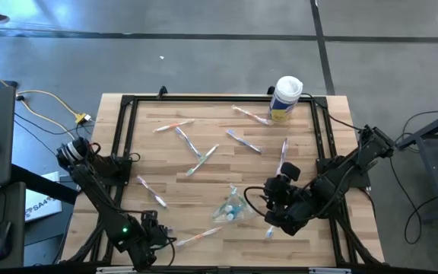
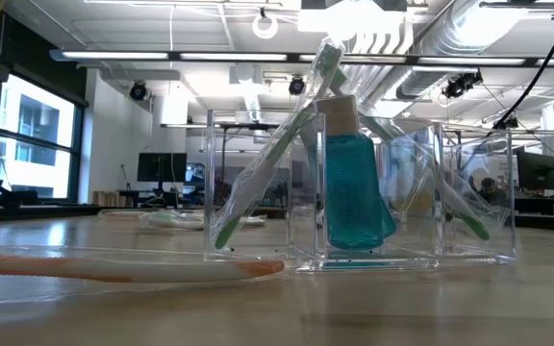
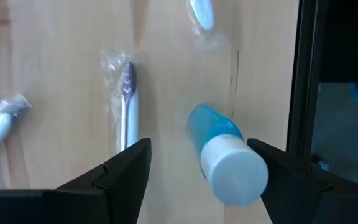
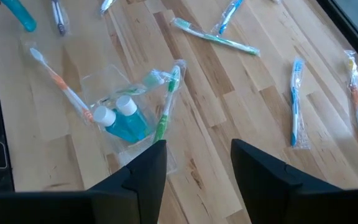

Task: Pick & Place toothbrushing station
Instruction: Put the blue mouthwash into the transparent organizer

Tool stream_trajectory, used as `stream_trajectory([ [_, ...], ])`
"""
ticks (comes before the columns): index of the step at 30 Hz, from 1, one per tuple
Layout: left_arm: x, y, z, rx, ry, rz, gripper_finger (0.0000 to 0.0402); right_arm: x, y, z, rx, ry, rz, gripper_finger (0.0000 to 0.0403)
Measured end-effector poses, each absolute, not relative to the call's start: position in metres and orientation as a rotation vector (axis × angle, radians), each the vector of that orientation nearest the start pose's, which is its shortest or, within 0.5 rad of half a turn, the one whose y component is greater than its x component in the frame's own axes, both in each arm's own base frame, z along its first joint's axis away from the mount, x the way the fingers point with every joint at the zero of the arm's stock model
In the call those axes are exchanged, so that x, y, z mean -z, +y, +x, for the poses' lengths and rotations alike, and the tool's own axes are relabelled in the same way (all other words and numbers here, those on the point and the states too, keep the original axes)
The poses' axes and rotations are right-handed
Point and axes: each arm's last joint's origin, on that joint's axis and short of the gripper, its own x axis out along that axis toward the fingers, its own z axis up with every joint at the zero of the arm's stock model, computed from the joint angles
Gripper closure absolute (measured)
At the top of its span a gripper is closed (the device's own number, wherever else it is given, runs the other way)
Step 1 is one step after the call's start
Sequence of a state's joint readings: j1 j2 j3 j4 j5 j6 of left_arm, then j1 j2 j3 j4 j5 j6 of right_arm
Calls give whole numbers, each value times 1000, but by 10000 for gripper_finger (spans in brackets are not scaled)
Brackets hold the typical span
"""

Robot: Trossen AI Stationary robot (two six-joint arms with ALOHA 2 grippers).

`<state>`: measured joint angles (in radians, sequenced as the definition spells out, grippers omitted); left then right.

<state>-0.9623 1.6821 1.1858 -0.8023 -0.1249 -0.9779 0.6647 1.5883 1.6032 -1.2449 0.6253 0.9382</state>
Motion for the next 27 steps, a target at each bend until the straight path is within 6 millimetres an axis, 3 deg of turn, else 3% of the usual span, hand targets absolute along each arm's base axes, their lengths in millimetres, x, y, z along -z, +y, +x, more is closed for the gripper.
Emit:
stream_trajectory([
  [18, -209, -260, 186, 86, 1298, -134, 145, -345, 171, 246, 404, 870, 124, 231],
  [27, -209, -261, 187, 99, 1287, -127, 231, -345, 171, 246, 404, 870, 124, 231],
])
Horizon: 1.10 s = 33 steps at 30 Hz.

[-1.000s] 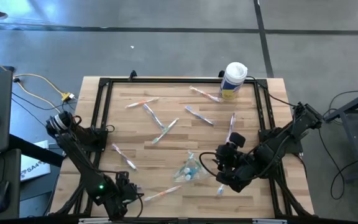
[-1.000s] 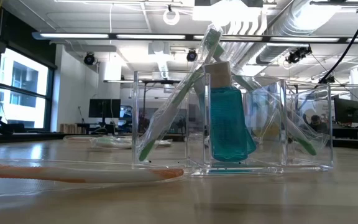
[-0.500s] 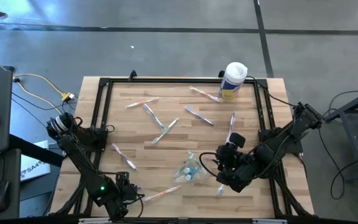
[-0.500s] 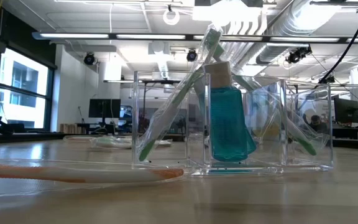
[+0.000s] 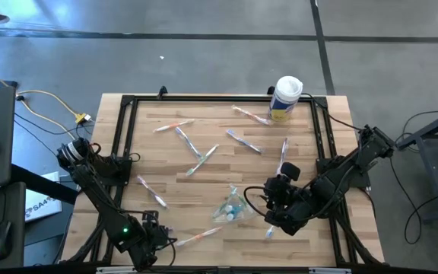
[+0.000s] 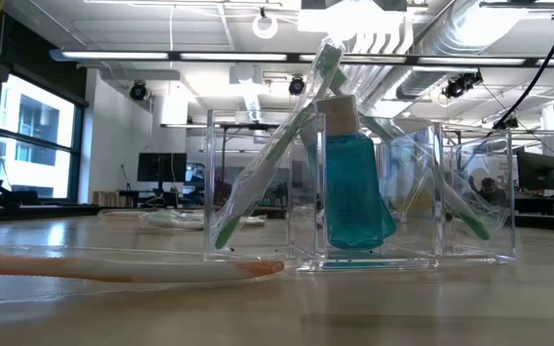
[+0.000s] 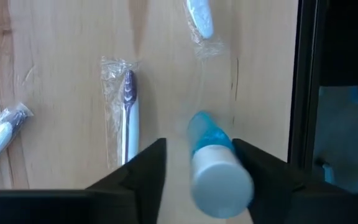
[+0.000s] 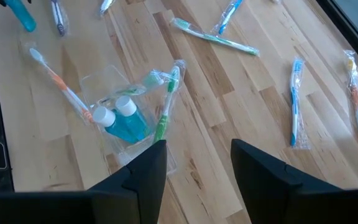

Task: Pick & Place toothbrushing station
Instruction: Put the blue mouthwash into the transparent organizer

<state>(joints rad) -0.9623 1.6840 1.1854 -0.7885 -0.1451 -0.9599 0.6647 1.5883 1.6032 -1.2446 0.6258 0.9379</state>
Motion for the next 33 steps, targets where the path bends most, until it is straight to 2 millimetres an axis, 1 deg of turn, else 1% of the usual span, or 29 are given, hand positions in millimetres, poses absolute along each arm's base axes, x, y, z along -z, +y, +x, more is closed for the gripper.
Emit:
stream_trajectory([
  [6, -209, -261, 187, 137, 1291, -93, 310, -345, 171, 246, 404, 870, 123, 231],
  [14, -208, -261, 186, 150, 1305, -75, 311, -345, 171, 246, 404, 870, 123, 231],
  [18, -208, -258, 185, 119, 1298, -36, 311, -345, 171, 246, 404, 869, 120, 231],
  [21, -213, -251, 188, 60, 1330, 13, 311, -345, 171, 246, 411, 862, 120, 231],
  [24, -231, -240, 198, -6, 1363, 21, 311, -345, 171, 246, 419, 858, 134, 231],
  [26, -245, -232, 205, -25, 1377, 66, 311, -345, 172, 244, 433, 852, 135, 231],
  [30, -276, -224, 224, 55, 1317, 163, 311, -344, 172, 236, 489, 847, 124, 232],
  [33, -300, -217, 234, 120, 1275, 241, 311, -343, 172, 228, 554, 829, 109, 242],
])
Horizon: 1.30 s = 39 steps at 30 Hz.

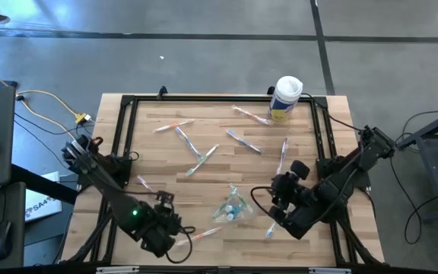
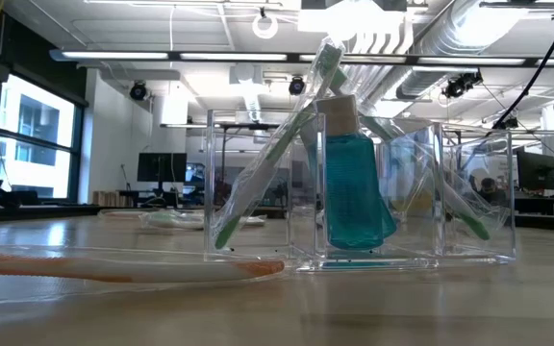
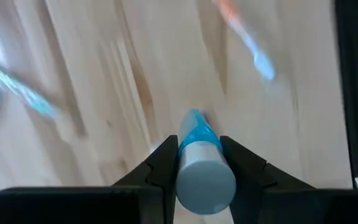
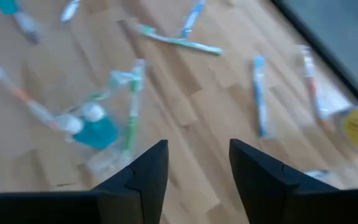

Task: Pick & Place toothbrushing station
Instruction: Put the blue mouthwash into the transparent organizer

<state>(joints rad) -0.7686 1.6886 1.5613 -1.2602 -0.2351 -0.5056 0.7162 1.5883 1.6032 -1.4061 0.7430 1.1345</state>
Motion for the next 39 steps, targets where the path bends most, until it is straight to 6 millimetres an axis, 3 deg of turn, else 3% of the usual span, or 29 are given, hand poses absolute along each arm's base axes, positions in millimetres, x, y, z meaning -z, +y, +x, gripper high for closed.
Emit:
stream_trajectory([
  [9, -369, -192, 267, 363, 991, 566, 311, -345, 185, 202, 604, 734, 69, 293],
  [15, -391, -163, 291, 480, 852, 727, 311, -346, 195, 193, 570, 685, 42, 308],
  [18, -391, -149, 305, 545, 808, 750, 311, -346, 195, 192, 573, 663, 38, 310],
  [24, -370, -131, 344, 694, 741, 849, 311, -347, 195, 193, 577, 650, 33, 310],
  [31, -351, -122, 373, 790, 650, 918, 311, -347, 195, 192, 584, 637, 34, 310],
  [37, -346, -127, 394, 814, 484, 995, 311, -347, 194, 192, 587, 634, 23, 310],
  [39, -339, -126, 397, 827, 510, 1002, 311, -347, 193, 192, 589, 633, 17, 310],
])
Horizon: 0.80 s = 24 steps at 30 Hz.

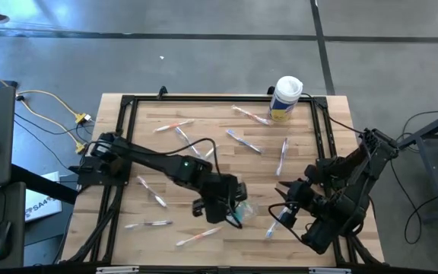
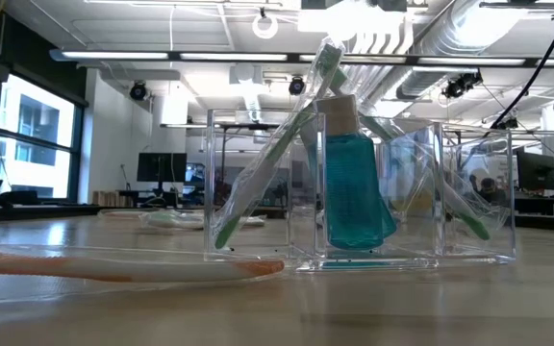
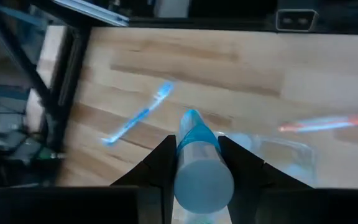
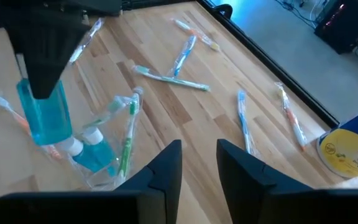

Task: Pick & Place toothbrushing station
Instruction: Put the blue mouthwash into the transparent organizer

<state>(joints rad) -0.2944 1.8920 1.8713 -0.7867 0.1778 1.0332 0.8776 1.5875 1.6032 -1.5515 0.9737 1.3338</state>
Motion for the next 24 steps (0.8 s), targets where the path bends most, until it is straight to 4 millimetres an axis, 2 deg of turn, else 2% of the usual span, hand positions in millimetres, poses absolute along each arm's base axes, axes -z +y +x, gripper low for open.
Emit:
stream_trajectory([
  [6, -327, -120, 415, 814, 474, 994, 311, -347, 192, 191, 593, 638, 0, 310],
  [10, -316, -119, 421, 841, 492, 971, 311, -347, 192, 191, 594, 640, -3, 310],
  [24, -293, -120, 427, 842, 617, 911, 311, -347, 192, 191, 588, 648, -19, 310],
])
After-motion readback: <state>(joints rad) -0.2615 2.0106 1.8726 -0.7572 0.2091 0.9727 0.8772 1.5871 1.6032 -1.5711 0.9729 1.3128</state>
